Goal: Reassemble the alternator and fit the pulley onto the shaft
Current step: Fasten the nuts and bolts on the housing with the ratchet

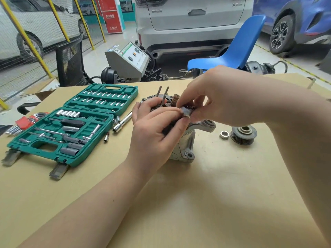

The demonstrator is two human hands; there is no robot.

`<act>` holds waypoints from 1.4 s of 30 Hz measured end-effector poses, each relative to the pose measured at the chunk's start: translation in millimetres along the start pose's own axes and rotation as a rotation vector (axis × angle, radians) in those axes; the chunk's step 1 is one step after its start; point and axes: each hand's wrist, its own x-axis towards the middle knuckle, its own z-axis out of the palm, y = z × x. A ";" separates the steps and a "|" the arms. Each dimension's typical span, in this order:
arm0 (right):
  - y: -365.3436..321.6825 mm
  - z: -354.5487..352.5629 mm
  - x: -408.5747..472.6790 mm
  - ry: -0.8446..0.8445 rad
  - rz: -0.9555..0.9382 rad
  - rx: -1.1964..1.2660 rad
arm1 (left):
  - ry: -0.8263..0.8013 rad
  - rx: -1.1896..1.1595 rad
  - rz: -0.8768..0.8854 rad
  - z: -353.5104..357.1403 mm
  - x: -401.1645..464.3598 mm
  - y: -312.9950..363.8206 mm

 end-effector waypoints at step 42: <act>-8.0 0.4 -3.3 0.081 0.084 0.005 | 0.030 -0.035 0.024 2.1 -3.3 -2.2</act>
